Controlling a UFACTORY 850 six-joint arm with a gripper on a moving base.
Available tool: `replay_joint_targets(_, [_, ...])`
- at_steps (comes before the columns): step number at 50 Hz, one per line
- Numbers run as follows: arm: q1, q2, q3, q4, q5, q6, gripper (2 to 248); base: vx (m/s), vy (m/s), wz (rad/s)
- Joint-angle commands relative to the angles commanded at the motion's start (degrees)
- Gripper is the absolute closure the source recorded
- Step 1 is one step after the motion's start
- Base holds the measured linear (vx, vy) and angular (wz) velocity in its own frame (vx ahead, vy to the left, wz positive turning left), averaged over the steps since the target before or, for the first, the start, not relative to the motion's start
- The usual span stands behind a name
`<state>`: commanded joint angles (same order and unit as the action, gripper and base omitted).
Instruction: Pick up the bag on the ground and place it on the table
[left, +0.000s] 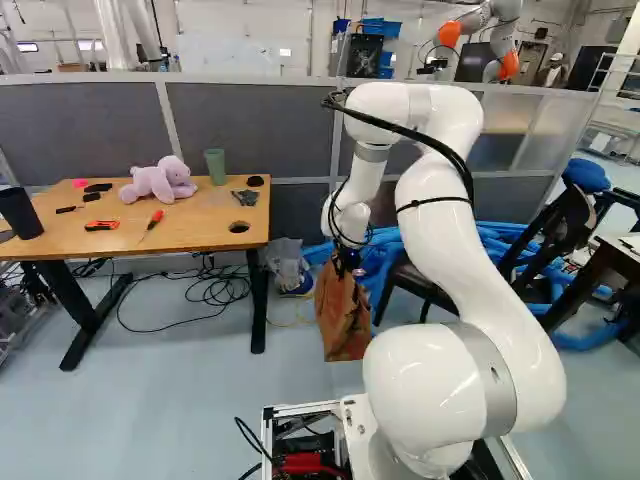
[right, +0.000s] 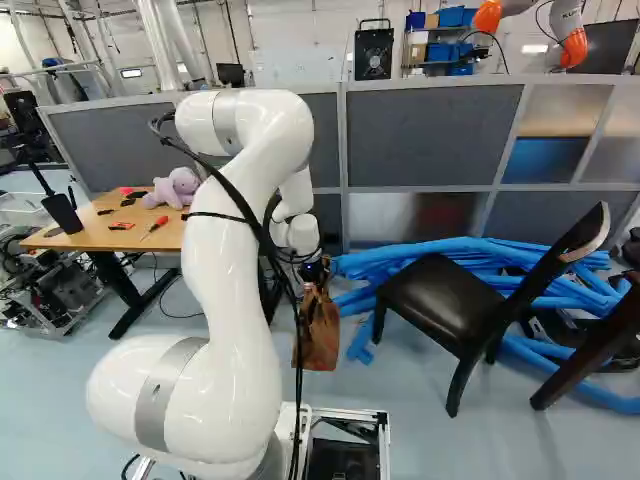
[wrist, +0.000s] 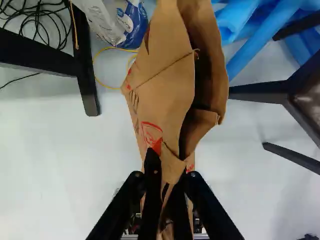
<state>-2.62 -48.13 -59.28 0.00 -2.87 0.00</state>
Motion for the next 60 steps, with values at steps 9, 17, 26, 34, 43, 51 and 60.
replay_joint_targets(9, [0.02,1.83,0.84,0.00,-1.42,0.00,225,0.000,0.000,0.000])
replay_joint_targets(17, [0.03,3.43,1.51,0.00,-2.68,0.00,225,0.000,0.000,0.000])
replay_joint_targets(26, [0.05,5.23,2.22,0.00,-4.11,0.00,225,0.000,0.000,0.000])
replay_joint_targets(34, [0.07,6.83,2.81,0.00,-5.37,0.00,225,0.000,0.000,0.000])
replay_joint_targets(43, [0.09,8.62,3.44,0.00,-6.80,0.00,225,0.000,0.000,0.000])
replay_joint_targets(51, [0.11,10.23,3.99,0.00,-8.07,0.00,225,0.000,0.000,0.000])
replay_joint_targets(60, [0.13,12.04,4.57,0.00,-9.49,0.00,225,0.000,0.000,0.000])
